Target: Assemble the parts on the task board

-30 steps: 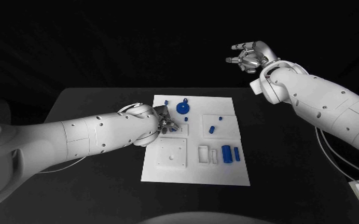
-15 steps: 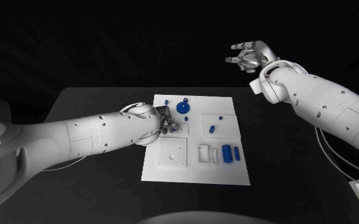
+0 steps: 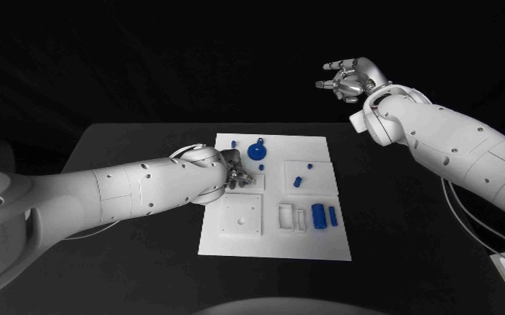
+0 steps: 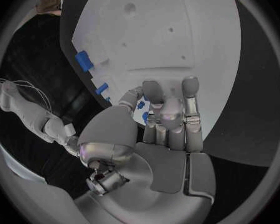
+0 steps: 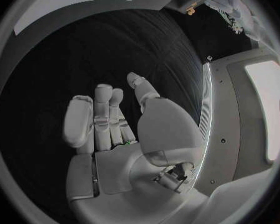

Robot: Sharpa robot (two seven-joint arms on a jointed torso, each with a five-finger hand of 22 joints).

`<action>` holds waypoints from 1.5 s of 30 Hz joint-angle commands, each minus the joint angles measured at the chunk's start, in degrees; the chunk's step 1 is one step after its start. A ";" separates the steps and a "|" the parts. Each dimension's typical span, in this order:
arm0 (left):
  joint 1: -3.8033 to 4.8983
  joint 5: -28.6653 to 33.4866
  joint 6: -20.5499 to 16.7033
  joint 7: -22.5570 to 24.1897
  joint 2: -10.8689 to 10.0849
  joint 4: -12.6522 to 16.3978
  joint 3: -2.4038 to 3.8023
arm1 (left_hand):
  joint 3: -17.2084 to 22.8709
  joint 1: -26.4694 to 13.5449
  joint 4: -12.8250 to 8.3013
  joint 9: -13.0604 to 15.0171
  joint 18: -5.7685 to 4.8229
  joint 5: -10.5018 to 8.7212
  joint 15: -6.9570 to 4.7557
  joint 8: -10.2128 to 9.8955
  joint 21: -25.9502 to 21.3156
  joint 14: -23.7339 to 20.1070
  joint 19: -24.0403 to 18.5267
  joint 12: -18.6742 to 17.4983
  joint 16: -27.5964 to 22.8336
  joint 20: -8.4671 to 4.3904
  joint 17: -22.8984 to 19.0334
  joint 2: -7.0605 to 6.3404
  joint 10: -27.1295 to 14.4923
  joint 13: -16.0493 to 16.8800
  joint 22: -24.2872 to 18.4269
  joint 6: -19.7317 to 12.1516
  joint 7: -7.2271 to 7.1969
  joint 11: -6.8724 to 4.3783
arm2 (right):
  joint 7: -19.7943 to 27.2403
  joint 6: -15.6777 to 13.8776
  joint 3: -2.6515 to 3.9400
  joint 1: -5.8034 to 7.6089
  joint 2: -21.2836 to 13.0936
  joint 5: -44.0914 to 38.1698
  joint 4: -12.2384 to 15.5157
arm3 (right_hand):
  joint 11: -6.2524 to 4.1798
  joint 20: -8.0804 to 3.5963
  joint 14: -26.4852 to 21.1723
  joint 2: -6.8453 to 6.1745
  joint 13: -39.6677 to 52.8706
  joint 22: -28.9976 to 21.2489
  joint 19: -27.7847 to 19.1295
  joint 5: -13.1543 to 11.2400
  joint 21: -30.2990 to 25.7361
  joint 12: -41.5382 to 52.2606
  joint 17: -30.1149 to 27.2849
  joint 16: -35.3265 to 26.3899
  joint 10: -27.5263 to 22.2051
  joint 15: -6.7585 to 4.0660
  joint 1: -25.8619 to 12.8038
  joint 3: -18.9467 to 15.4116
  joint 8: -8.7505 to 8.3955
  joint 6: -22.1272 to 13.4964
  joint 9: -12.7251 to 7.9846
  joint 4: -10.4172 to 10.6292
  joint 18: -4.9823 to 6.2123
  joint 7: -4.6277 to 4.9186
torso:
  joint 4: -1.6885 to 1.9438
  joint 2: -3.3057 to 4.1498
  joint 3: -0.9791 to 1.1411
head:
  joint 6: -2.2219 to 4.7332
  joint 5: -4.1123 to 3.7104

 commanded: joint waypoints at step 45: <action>0.60 9.69 2.58 1.37 -4.83 2.55 3.73 | -4.61 -2.82 25.46 -1.49 -1.01 -29.56 -0.24 -0.50 -2.35 -1.45 -0.20 -0.90 -2.32 -0.11 -2.53 -16.79 0.74 -1.14 1.08 5.36 -4.24 -1.41 | 0.16 0.85 0.03 -0.16 -0.63 -0.65 -0.51 | -0.16 0.10 -0.61 -0.34 -0.21 9.57 2.53 0.75 -0.47 0.10 -0.16 -0.22 -0.44 0.10 -0.41 0.30 0.16 -0.52 0.05 -0.40 0.35 0.14 | 0.08 0.02 -0.03 | 1.10 -0.26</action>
